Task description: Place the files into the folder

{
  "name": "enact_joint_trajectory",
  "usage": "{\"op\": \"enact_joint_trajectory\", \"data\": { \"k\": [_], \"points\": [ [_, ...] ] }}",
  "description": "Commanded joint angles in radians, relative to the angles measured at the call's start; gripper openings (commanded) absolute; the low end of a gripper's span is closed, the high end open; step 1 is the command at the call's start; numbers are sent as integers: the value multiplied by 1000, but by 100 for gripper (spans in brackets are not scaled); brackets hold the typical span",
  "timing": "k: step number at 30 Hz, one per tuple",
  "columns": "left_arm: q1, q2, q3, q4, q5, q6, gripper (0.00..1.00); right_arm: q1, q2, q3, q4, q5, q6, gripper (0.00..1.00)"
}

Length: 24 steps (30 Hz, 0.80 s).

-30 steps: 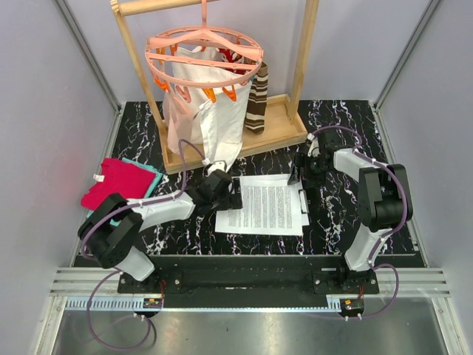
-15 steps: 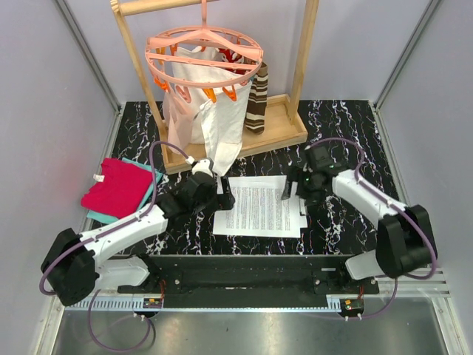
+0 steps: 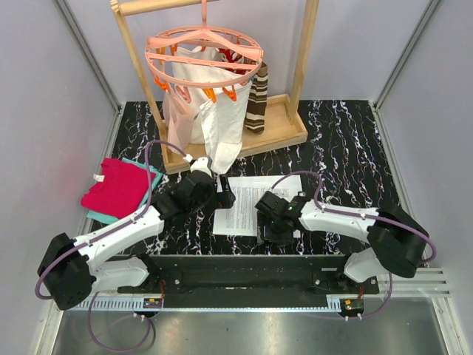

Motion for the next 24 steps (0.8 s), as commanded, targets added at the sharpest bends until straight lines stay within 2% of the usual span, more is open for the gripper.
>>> {"op": "enact_joint_trajectory", "data": {
  "k": [1,12,24],
  "points": [
    [-4,-34,32,23,7,8,99,10,67,44,84,72,37,72],
    [-1,-58,19,9,-12,11,99,6,146,104,85,156,1,74],
    [-2,-43,26,14,5,11,98,-58,164,167,78,185,-52,76]
  ]
}}
